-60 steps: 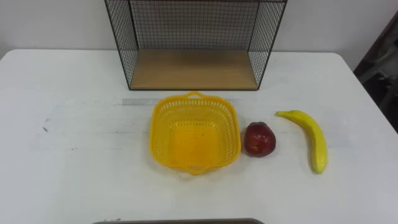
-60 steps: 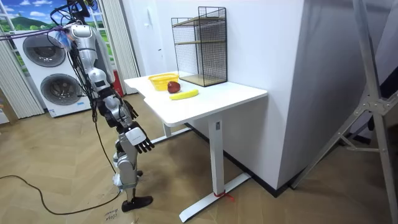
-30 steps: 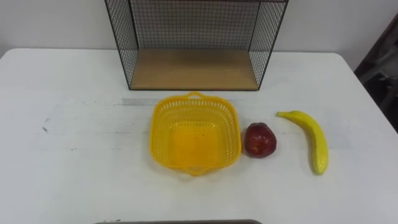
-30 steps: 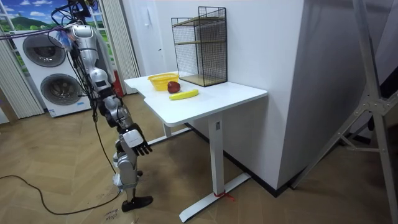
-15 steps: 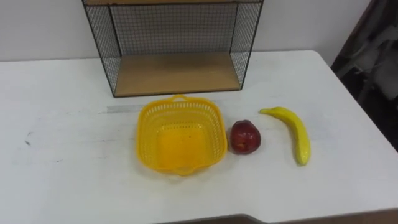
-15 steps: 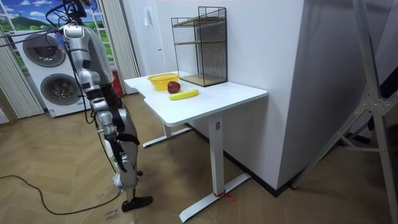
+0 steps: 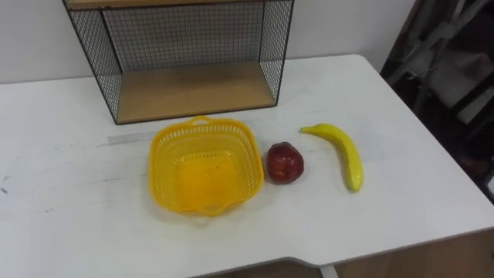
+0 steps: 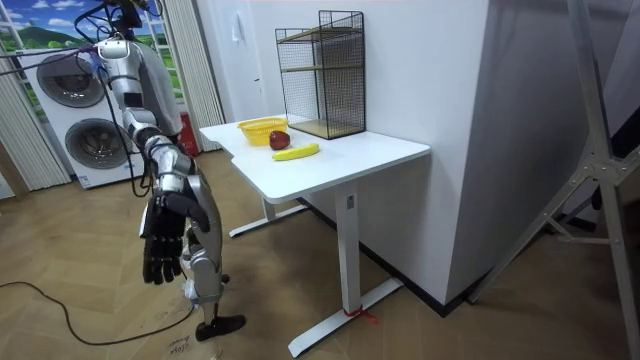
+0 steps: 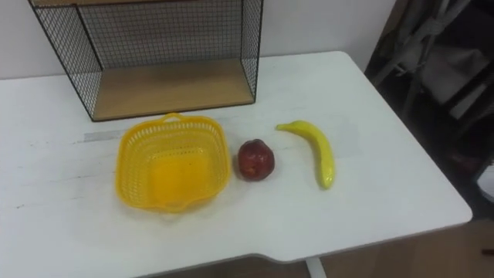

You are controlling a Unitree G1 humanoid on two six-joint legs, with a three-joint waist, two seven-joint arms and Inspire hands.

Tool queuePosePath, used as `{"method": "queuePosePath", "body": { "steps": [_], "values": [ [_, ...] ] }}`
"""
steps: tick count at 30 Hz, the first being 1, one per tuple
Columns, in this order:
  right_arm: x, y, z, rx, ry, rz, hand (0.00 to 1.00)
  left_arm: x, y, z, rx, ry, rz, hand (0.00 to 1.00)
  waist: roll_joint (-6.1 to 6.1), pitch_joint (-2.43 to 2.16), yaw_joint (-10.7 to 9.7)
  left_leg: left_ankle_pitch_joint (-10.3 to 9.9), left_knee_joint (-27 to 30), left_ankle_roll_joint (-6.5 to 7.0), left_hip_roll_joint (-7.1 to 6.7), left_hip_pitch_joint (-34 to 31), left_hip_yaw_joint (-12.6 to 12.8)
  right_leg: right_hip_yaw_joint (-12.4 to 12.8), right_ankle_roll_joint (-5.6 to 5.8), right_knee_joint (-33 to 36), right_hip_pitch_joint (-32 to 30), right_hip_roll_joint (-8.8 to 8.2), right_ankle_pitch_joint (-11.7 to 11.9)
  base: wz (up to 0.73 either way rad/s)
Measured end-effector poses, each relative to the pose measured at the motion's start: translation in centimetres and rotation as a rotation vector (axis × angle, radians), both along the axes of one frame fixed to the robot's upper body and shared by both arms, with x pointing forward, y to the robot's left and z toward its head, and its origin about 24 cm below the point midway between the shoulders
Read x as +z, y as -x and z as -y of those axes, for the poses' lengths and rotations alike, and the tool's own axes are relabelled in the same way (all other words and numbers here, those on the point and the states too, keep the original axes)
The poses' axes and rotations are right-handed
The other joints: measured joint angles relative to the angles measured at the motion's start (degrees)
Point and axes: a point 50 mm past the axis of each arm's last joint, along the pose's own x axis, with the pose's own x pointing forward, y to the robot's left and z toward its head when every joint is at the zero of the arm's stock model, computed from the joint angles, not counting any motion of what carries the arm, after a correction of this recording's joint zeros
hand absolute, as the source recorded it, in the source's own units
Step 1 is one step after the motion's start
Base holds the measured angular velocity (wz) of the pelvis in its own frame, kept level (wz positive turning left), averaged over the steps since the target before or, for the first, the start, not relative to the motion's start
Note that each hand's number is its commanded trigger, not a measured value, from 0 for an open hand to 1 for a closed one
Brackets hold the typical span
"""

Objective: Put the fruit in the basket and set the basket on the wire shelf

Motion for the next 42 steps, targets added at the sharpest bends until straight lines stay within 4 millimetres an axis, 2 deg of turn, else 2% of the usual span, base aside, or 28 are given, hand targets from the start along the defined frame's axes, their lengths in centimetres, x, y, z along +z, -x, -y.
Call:
{"method": "queuePosePath", "body": {
  "steps": [3, 7, 12, 13, 16, 22, 30, 32, 35, 37, 42],
  "values": [
    [5.0, -2.7, 0.8, 0.088, 0.297, -0.107, 0.00, -0.1, -1.1, 0.1, -0.057, 0.003, 0.017, 0.00, -0.01, 0.24, 0.62, -0.01, 0.48, -0.01, 0.00, -0.40, 0.06, 0.08, 0.04, 0.05, -0.88, 0.00, -0.13, -0.02],
    [11.3, -5.5, -0.1, 0.160, 0.675, -0.163, 0.00, -0.3, -1.6, 0.6, -0.120, 0.019, 0.020, 0.00, -0.01, 0.28, 2.71, -0.01, 0.27, -0.01, 0.02, -1.01, 0.36, 1.22, -0.08, 0.08, -1.85, 0.27, -0.03, -0.12],
    [14.5, -7.3, -2.1, 0.278, 0.935, -0.187, 0.00, -0.5, -2.0, 1.2, -0.175, 0.045, 0.007, 0.00, -0.25, 0.58, 4.39, -0.02, -0.08, -0.02, 0.02, -0.92, 0.27, 1.19, -0.08, -0.12, -1.82, 0.28, -0.04, 0.00],
    [15.0, -7.7, -2.6, 0.313, 0.984, -0.185, 0.00, -0.6, -2.0, 1.3, -0.185, 0.058, 0.006, 0.00, 0.01, 0.49, 4.73, -0.02, -0.15, -0.02, 0.02, -0.89, 0.27, 1.19, -0.08, -0.12, -1.81, 0.28, -0.04, 0.00],
    [15.8, -8.9, -4.0, 0.419, 1.069, -0.163, 0.00, -0.7, -2.0, 1.6, -0.207, 0.085, 0.003, 0.00, -0.06, 0.55, 5.32, -0.01, -0.64, -0.02, 0.02, -0.53, 0.42, 1.33, -0.07, -0.10, -1.73, 0.33, -0.04, -0.01],
    [16.8, -10.6, -5.4, 0.631, 1.163, -0.104, 0.00, -0.7, -2.1, 1.9, -0.232, 0.131, 0.009, 0.00, -0.36, 0.56, 6.27, -0.01, -1.23, -0.02, 0.03, 0.13, 0.58, 1.31, -0.02, -0.13, -1.33, 0.33, -0.08, 0.00],
    [18.9, -12.0, -7.5, 0.881, 1.302, 0.011, 0.00, -0.8, -2.0, 2.2, -0.281, 0.168, 0.002, 0.00, -0.40, 0.47, 6.30, -0.01, -0.88, -0.03, 0.04, 0.30, -0.52, 0.12, -0.03, -1.07, 0.04, 0.32, -0.09, 0.07],
    [18.8, -12.6, -8.3, 0.963, 1.316, 0.022, 0.00, -0.8, -2.0, 2.2, -0.297, 0.168, -0.002, 0.00, -0.42, 0.56, 6.48, -0.01, -0.92, -0.04, 0.07, 0.63, -0.65, -0.06, -0.03, -1.16, 0.40, 0.31, -0.09, 0.06],
    [18.1, -13.7, -10.1, 1.137, 1.348, 0.024, 0.00, -0.8, -2.1, 2.4, -0.315, 0.172, -0.006, 0.00, -0.50, 0.94, 6.44, -0.01, -0.94, -0.04, 0.06, 0.79, -0.71, -0.12, -0.04, -1.16, 0.62, 0.30, -0.08, 0.00],
    [17.5, -14.2, -11.0, 1.245, 1.344, 0.035, 0.00, -0.8, -2.1, 2.3, -0.333, 0.173, -0.012, 0.00, -0.55, 0.97, 6.50, -0.02, -0.93, -0.05, 0.06, 0.64, -0.98, -0.35, -0.04, -1.18, 0.63, 0.30, -0.08, 0.05],
    [15.6, -15.0, -11.6, 1.423, 1.279, 0.020, 0.00, -0.8, -2.2, 2.3, -0.342, 0.172, -0.011, 0.00, -0.47, 0.95, 7.25, -0.02, -1.03, -0.05, 0.07, 0.94, -1.06, -0.41, -0.04, -1.17, 0.91, 0.30, -0.08, 0.00]
  ]
}}
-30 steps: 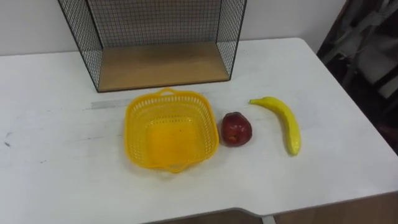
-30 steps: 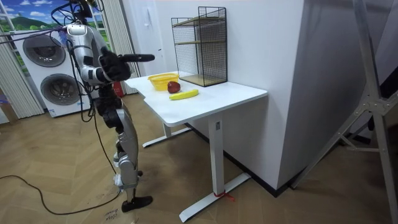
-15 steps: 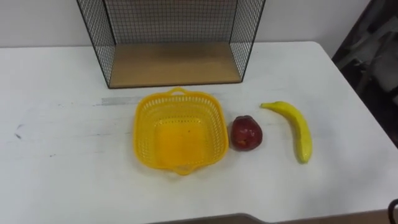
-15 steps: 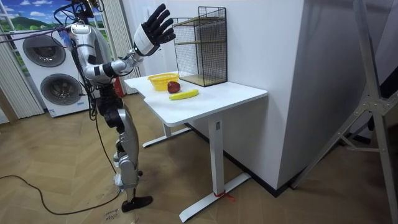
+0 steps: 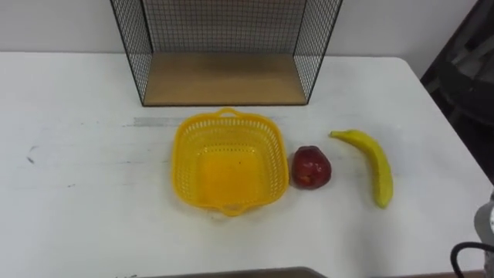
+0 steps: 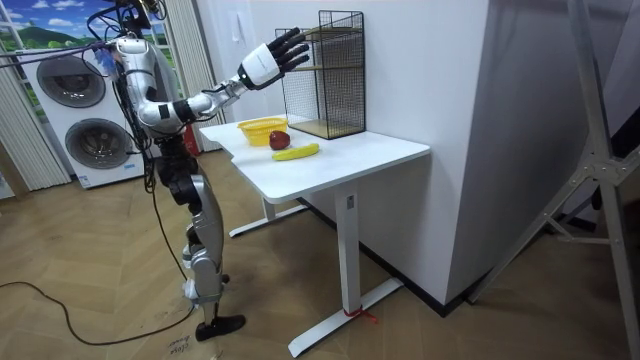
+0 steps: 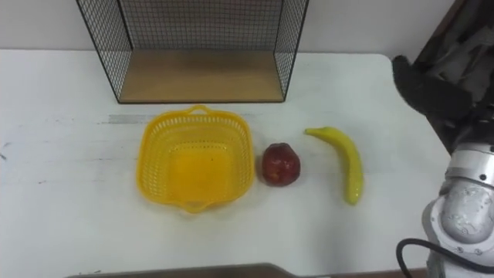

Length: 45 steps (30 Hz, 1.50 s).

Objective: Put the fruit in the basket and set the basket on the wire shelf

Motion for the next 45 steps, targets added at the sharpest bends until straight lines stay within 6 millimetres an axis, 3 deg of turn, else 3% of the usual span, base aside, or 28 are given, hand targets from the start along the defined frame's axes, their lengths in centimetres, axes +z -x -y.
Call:
{"method": "queuePosePath", "body": {
  "steps": [4, 14, 18, 22, 41, 44, 45],
  "values": [
    [-1.2, -0.4, -0.2, 0.092, 0.009, -0.096, 0.00, 0.0, -0.4, 0.0, -0.004, 0.003, 0.007, 0.00, 0.05, -0.07, 0.91, 0.00, -0.10, 0.00, 0.00, 0.12, 0.09, 0.04, -0.01, 0.03, 0.02, 0.00, 0.00, -0.01],
    [-2.8, -0.7, -0.7, 0.239, 0.052, -0.238, 0.00, 0.0, -0.2, 0.0, -0.019, 0.037, -0.013, 0.00, -0.54, -0.34, 0.87, 0.00, 0.71, 0.00, 0.02, 0.07, -0.19, -0.21, -0.15, 0.15, 0.47, -0.03, 0.10, 0.00],
    [-3.2, -0.8, -0.9, 0.296, 0.080, -0.297, 0.00, 0.1, -0.2, -0.4, -0.052, 0.039, -0.019, 0.00, -1.36, -0.43, 0.76, 0.00, 0.95, 0.00, 0.02, -0.39, -0.27, -0.31, -0.17, 0.02, 0.29, -0.04, 0.11, 0.00],
    [-3.2, -0.9, -1.1, 0.344, 0.113, -0.333, 0.00, 0.3, -0.2, -0.8, -0.061, 0.039, -0.021, 0.00, -2.36, -0.99, 0.93, -0.01, 1.36, -0.01, 0.02, -0.79, -0.30, -0.37, -0.19, 0.03, 0.18, -0.04, 0.13, 0.00],
    [-4.1, -0.9, -2.2, 0.602, 0.164, -0.497, 0.00, 0.5, -1.5, -1.2, -0.078, 0.061, -0.015, 0.00, -2.81, -0.70, 2.30, -0.07, 1.60, -0.10, 0.13, -2.03, -0.49, -0.64, -0.35, 0.20, -1.07, -0.01, 0.24, 0.00],
    [-4.2, -0.9, -2.3, 0.617, 0.174, -0.527, 0.00, 0.5, -1.5, -1.2, -0.076, 0.065, -0.025, 0.00, -3.14, -0.89, 2.29, -0.07, 1.86, -0.10, 0.13, -2.75, -0.51, -0.60, -0.39, 0.30, -1.68, -0.01, 0.27, 0.00],
    [-4.3, -0.9, -2.3, 0.618, 0.177, -0.538, 0.00, 0.5, -1.5, -1.2, -0.076, 0.068, -0.031, 0.00, -2.95, -0.72, 2.28, -0.07, 1.96, -0.10, 0.13, -2.83, -0.58, -0.64, -0.42, 0.34, -1.70, -0.01, 0.31, 0.00]
  ]
}}
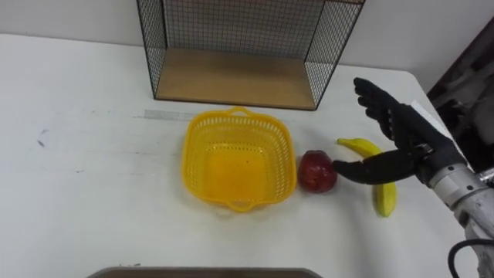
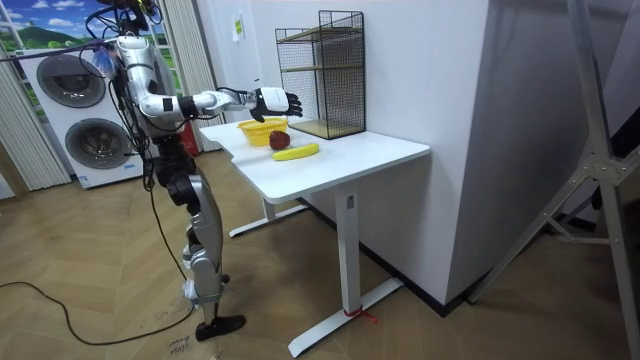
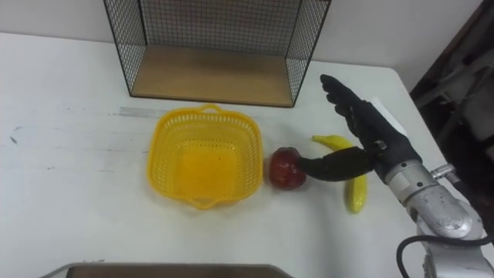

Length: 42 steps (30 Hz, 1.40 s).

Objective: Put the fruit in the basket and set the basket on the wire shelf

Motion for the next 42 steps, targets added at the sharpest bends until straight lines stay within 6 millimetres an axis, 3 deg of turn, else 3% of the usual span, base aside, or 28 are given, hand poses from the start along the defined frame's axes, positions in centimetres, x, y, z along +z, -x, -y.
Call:
{"method": "queuePosePath", "body": {
  "steps": [9, 20, 27, 36, 42],
  "values": [
    [-0.9, 0.0, -1.1, 0.061, -0.003, -0.069, 0.00, -0.1, -0.3, 0.4, -0.036, -0.009, -0.015, 0.00, 0.49, 0.29, 0.10, 0.00, 0.36, 0.00, 0.05, 0.02, -0.13, 0.07, -0.05, 0.65, 0.00, 0.02, 0.03, 0.00],
    [-1.0, -0.1, -1.6, 0.082, 0.003, -0.076, 0.00, -0.2, -0.4, 0.4, -0.045, -0.004, -0.021, 0.00, 0.50, 0.30, 0.38, 0.00, 0.92, -0.01, 0.06, -0.11, -0.47, -0.10, -0.15, 0.79, 0.13, 0.03, 0.10, 0.00],
    [-1.3, 0.0, -1.4, 0.073, -0.003, -0.092, 0.00, -0.2, -1.1, 0.6, -0.068, -0.003, -0.011, 0.00, 1.34, 0.86, 0.54, 0.00, 0.63, -0.01, 0.11, -0.31, -0.77, -0.58, -0.21, 0.78, 0.17, 0.03, 0.17, 0.02],
    [-3.7, 0.4, -0.2, 0.004, -0.018, -0.201, 0.00, -0.3, -0.9, 0.6, -0.066, -0.008, -0.032, 0.00, 1.43, 0.60, 1.31, 0.02, 0.20, -0.03, 0.10, 0.62, -0.84, -0.77, -0.21, 0.40, 1.04, 0.03, 0.16, 0.00],
    [-3.6, 0.2, -0.2, 0.002, -0.020, -0.201, 0.00, -0.2, -1.0, 0.6, -0.066, -0.009, -0.031, 0.00, 1.17, 0.44, 1.65, 0.01, -0.04, -0.05, 0.09, 1.07, -0.94, -1.00, -0.17, -0.29, 1.93, 0.08, 0.18, 0.01]
  ]
}}
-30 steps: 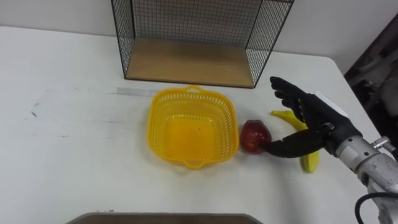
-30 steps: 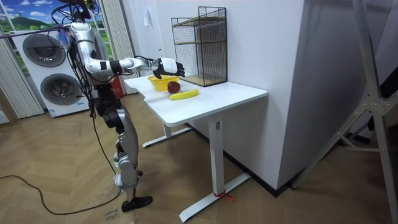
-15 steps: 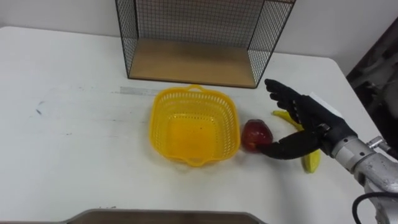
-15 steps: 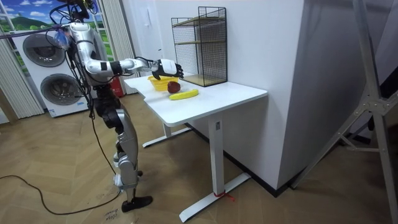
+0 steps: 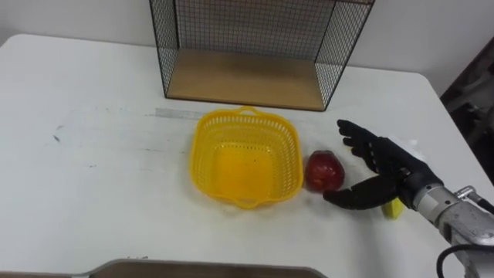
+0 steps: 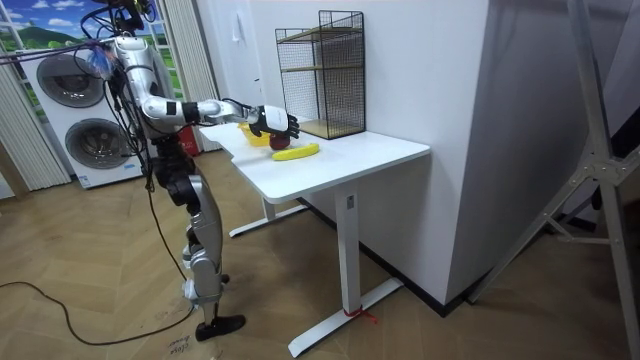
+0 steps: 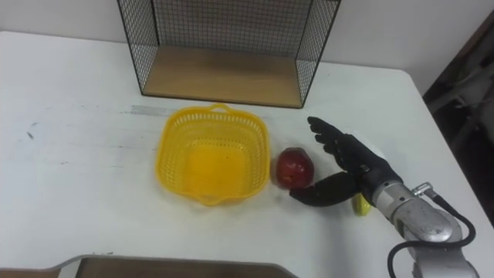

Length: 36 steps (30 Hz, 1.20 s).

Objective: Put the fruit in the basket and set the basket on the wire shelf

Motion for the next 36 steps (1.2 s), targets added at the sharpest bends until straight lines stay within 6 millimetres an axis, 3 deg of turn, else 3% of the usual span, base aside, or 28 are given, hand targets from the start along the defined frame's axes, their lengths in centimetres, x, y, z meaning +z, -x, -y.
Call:
{"method": "queuePosePath", "body": {
  "steps": [10, 23, 36],
  "values": [
    [-0.3, -0.5, -1.0, 0.028, -0.001, -0.018, 0.00, 0.0, -0.1, -0.1, 0.004, -0.005, -0.003, 0.00, 0.49, 0.25, 0.59, 0.00, 0.07, 0.00, -0.01, 0.04, -0.17, -0.08, 0.00, -0.02, 0.05, 0.00, 0.00, 0.00],
    [-0.2, -0.6, -1.0, 0.036, 0.008, -0.021, 0.00, 0.4, -1.0, 0.0, -0.008, -0.008, 0.046, 0.00, 0.67, 0.05, 1.53, 0.00, 0.41, -0.02, -0.11, -0.42, -1.35, -1.28, 0.00, -0.81, 0.56, 0.03, 0.00, 0.05],
    [-0.4, -2.0, -1.6, 0.084, 0.027, -0.060, 0.00, 0.4, -0.9, 0.0, -0.002, -0.011, 0.035, 0.00, 0.47, 0.05, 1.66, -0.01, 0.44, -0.04, -0.11, -0.39, -1.48, -1.43, 0.00, -0.87, 0.72, 0.03, -0.01, 0.00]
  ]
}}
